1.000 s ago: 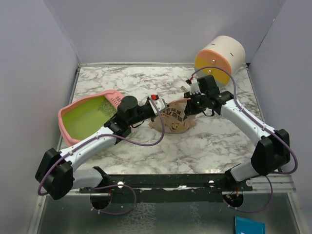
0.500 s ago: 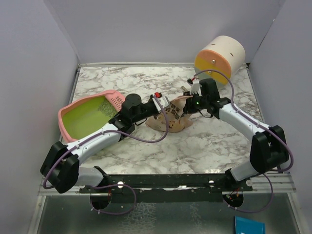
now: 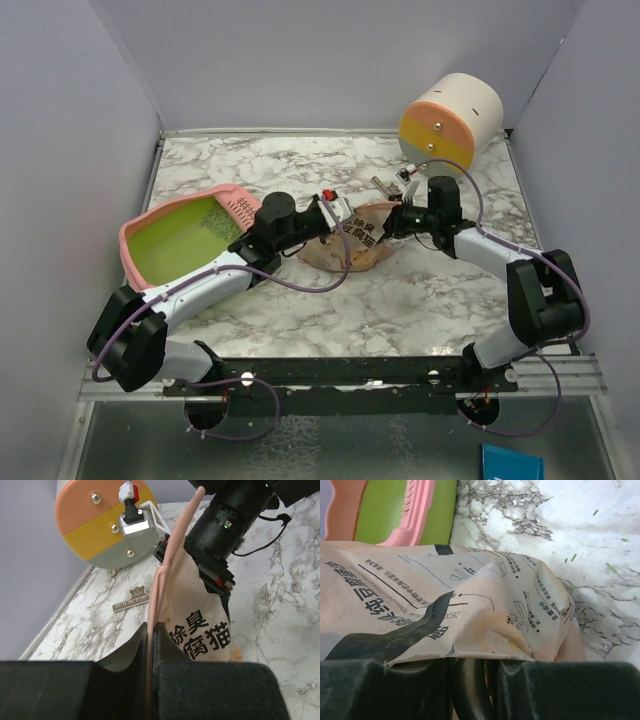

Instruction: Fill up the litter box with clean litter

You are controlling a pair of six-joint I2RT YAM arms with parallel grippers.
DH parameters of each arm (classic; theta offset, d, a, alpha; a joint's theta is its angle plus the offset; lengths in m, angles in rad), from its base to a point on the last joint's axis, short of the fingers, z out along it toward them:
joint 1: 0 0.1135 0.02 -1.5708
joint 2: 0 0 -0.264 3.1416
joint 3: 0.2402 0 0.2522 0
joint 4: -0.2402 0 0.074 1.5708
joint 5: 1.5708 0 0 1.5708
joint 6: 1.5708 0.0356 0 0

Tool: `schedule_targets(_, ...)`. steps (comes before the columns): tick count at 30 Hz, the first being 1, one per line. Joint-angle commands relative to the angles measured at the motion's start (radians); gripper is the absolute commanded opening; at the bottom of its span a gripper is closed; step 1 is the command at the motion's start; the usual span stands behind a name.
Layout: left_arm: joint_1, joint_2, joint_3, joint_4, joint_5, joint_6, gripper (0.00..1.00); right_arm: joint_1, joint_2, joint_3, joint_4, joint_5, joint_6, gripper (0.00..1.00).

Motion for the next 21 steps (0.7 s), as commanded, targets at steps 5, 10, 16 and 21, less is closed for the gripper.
schedule_targets(5,-0.003,-0.045,-0.015,0.083,-0.053,0.019,0.0,-0.047,0.078,-0.114,0.131,-0.255,0.165,0.01)
schedule_targets(10,-0.003,-0.068,-0.035,0.083,-0.077,0.038,0.0,-0.071,0.063,-0.138,0.205,-0.26,0.231,0.01)
schedule_targets(16,-0.001,-0.095,-0.052,0.082,-0.117,0.066,0.0,-0.121,0.003,-0.115,0.173,-0.249,0.251,0.01)
schedule_targets(21,-0.001,-0.098,-0.052,0.07,-0.149,0.088,0.0,-0.173,-0.047,-0.066,0.067,-0.24,0.216,0.01)
